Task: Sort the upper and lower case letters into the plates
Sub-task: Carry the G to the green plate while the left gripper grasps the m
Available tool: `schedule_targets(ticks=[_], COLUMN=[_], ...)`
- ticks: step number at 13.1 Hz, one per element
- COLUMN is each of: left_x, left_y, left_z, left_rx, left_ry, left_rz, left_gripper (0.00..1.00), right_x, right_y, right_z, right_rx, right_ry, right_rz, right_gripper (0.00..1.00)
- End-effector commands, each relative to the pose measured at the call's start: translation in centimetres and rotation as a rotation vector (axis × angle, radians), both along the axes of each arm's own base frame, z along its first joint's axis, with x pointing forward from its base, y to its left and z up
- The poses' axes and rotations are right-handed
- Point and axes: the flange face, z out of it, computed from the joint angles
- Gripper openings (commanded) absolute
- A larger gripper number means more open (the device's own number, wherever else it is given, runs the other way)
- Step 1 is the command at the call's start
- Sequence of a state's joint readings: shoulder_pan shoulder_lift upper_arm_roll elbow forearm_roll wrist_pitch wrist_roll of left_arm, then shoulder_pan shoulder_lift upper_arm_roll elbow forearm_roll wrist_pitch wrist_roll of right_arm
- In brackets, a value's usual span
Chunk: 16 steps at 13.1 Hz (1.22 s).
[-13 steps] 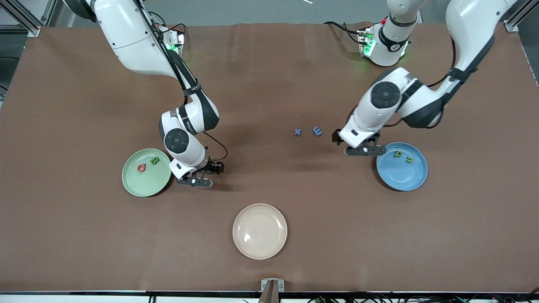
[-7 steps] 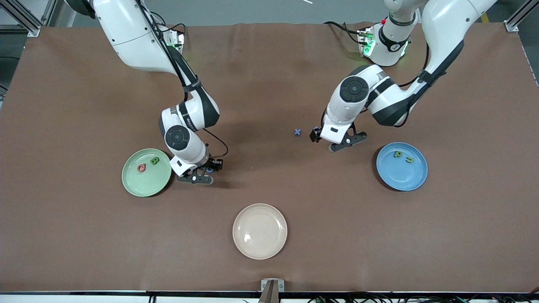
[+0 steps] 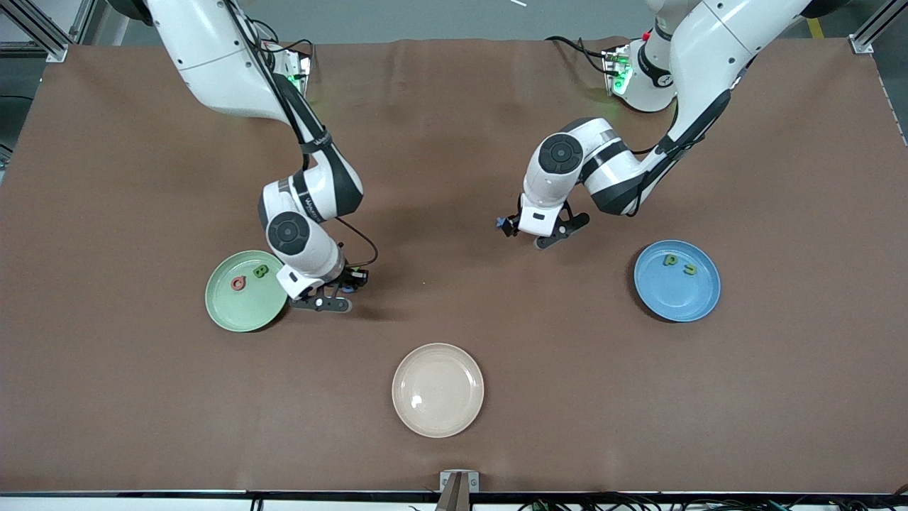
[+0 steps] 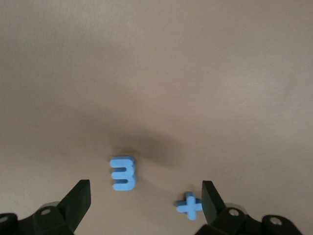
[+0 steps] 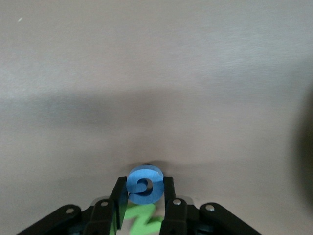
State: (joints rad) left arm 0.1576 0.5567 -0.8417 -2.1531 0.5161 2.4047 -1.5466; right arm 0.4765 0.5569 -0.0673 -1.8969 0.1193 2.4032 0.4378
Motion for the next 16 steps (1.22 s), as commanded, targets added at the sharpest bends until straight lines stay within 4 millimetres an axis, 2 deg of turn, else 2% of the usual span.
schedule_targets(ticks=[1,3,6,7,8,11,13,16], left_x=[-1.4,-2.1,-3.1,-3.4,-3.4,-3.2,-2.7,-2.3], left_y=[0.7,0.6,0.1,0.2,0.4,0.5,0.5,0.6], left_z=[-1.4,-2.3,-4.0,-4.5,-4.7,-4.6,-4.3,-4.1], left_rx=[0.011,0.013,0.03,0.037,0.036,0.035,0.027,0.005], left_ry=[0.009,0.01,-0.004,-0.005,-0.006,-0.009,-0.018,-0.033], left_rz=[0.005,0.011,0.03,0.031,0.045,0.053,0.059,0.068], left_gripper=[1.0,1.0,1.0,0.97,0.91,0.66,0.63,0.62], right_x=[1.3,2.4,3.1,3.4,3.7,3.0,2.5,2.1], right_y=[-4.9,-10.1,-16.4,-17.8,-18.7,-19.2,-19.4,-19.3], right_z=[6.3,8.1,7.9,7.7,7.5,3.3,1.0,-0.2], right_rx=[0.03,0.047,0.065,0.066,0.061,0.045,0.039,0.038], right_ry=[0.06,0.068,0.075,0.07,0.053,0.019,0.02,0.04], right_rz=[0.016,0.062,0.133,0.14,0.137,0.126,0.123,0.121], right_gripper=[0.0,0.0,0.0,0.0,0.0,0.0,0.0,0.01])
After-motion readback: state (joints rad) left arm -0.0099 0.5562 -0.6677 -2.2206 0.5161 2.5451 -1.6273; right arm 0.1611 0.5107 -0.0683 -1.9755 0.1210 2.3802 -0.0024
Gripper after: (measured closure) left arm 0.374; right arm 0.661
